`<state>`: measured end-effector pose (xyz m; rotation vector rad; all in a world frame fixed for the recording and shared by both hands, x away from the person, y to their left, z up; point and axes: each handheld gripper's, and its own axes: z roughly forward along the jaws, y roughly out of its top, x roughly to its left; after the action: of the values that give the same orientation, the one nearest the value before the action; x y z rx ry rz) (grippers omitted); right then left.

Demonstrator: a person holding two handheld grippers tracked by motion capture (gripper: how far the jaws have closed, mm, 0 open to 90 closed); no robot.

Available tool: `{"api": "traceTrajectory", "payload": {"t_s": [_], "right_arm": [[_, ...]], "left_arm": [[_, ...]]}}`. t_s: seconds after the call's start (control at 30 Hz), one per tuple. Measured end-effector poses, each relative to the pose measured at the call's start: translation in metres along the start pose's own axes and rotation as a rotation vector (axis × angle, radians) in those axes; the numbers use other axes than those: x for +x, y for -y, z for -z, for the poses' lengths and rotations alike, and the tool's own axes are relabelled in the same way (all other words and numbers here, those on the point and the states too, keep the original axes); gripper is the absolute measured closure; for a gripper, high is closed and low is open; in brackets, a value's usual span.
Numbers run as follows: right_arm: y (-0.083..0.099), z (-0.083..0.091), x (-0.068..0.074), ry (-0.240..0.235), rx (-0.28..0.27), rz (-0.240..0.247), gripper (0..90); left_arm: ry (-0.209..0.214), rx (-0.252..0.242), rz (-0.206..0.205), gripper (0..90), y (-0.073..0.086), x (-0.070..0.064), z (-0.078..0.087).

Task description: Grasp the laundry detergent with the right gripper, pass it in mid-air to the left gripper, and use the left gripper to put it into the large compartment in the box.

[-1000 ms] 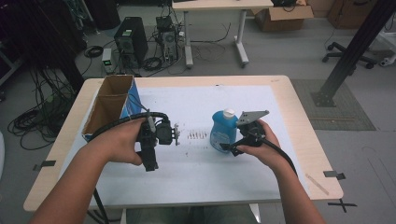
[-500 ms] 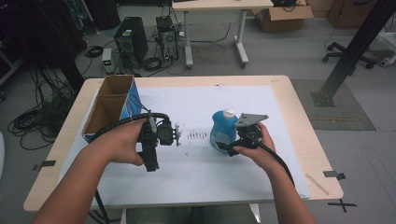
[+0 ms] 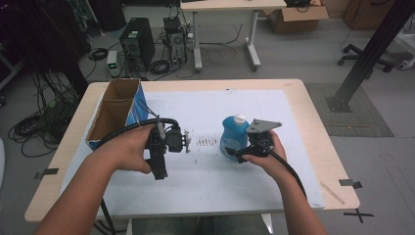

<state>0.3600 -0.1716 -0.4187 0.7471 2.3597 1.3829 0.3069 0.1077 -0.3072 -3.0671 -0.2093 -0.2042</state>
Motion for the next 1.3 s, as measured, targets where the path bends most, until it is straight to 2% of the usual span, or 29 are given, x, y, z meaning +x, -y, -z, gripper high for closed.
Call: {"api": "traceTrajectory", "payload": {"t_s": [0.03,0.27,0.77,1.3], "right_arm": [[0.0007,-0.0002,-0.0005,-0.001,-0.005,-0.011,3.1],[0.0008,0.0002,0.0007,0.005,-0.02,-0.008,10.1],[0.0029,-0.0021,0.0005,0.022,-0.047,-0.028,18.6],[0.0018,-0.0037,0.0011,0.031,-0.069,-0.014,32.4]], "left_arm": [[0.0,0.001,-0.001,0.2,-0.0002,0.0001,-0.0001],[0.004,0.004,-0.002,0.2,-0.0017,0.0003,-0.0015],[0.007,0.006,0.0,0.3,-0.0021,0.001,-0.0041],[0.012,0.001,0.0,0.2,-0.0044,0.0029,-0.0053]]}}
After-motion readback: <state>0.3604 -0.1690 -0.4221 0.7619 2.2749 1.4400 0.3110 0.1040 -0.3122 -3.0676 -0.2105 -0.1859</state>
